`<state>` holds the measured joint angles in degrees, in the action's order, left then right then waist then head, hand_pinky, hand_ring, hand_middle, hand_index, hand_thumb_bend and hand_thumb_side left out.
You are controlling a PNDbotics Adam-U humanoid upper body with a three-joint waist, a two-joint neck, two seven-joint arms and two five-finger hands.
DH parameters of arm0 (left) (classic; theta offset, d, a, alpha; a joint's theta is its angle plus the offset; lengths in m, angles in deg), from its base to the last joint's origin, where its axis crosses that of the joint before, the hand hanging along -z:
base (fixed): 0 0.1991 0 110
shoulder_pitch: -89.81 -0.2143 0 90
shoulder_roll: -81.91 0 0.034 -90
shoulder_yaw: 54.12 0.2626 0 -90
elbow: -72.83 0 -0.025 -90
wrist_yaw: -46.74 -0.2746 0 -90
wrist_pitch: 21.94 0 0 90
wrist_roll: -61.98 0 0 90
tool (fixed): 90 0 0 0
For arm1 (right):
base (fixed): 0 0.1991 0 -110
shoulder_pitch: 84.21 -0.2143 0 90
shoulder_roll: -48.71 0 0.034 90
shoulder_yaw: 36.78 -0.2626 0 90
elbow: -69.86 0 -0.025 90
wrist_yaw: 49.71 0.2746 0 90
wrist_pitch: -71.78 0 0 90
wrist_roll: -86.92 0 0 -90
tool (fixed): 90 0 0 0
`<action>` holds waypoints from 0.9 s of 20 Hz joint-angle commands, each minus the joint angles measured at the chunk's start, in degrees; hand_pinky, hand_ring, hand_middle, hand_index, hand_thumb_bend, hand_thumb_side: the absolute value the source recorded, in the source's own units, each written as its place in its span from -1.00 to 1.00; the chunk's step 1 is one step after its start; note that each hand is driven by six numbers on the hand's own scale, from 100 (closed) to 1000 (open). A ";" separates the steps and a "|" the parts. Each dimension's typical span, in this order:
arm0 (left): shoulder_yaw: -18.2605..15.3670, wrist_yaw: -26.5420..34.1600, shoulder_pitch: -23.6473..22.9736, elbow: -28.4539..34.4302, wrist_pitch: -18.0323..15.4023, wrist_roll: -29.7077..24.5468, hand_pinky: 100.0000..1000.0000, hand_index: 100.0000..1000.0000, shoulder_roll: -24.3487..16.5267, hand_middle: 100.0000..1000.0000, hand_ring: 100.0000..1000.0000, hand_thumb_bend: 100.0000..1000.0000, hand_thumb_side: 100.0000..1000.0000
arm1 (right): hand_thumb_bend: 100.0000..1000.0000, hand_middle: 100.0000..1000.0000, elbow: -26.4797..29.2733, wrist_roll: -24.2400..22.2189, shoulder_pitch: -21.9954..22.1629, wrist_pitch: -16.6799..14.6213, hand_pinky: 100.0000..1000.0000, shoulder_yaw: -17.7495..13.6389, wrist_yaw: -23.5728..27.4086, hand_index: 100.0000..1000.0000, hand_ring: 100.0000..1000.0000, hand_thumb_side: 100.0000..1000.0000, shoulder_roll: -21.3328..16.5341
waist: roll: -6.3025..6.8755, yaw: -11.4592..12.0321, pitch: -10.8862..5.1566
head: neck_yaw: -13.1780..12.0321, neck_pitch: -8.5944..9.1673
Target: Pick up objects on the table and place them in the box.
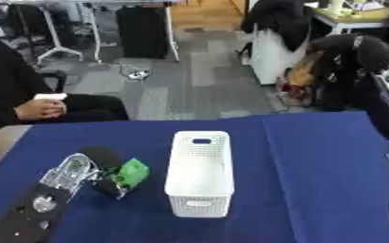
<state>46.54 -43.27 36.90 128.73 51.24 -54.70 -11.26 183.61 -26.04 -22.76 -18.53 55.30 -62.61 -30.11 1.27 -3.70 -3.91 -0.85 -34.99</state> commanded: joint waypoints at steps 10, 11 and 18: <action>-2.70 2.12 1.78 2.20 1.42 -0.89 -0.43 0.78 -3.01 0.45 0.14 -1.00 1.00 | -0.52 -0.09 0.84 -0.08 -0.71 0.13 -0.75 0.12 0.07 0.46 -0.24 1.00 0.00 | 0.03 0.13 -0.51 | 0.29 -0.11; -2.79 2.20 1.83 2.17 1.46 -0.96 -0.44 0.79 -3.00 0.44 0.13 -1.00 1.00 | -0.52 -0.09 0.84 -0.08 -0.71 0.13 -0.75 0.11 0.06 0.46 -0.24 1.00 -0.01 | 0.02 0.15 -0.50 | 0.39 -0.11; -4.37 4.67 2.88 -3.18 2.11 -0.78 -0.54 0.83 -1.36 0.33 0.04 -1.00 1.00 | -0.52 -0.09 0.84 -0.42 -0.74 0.20 -0.75 0.15 0.05 0.47 -0.24 1.00 0.06 | -0.06 0.12 -0.40 | 0.76 0.21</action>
<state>42.96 -39.29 38.32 125.69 53.11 -55.72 -12.01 183.61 -26.31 -22.76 -18.28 55.56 -62.63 -30.11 1.25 -3.55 -3.91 -0.45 -34.98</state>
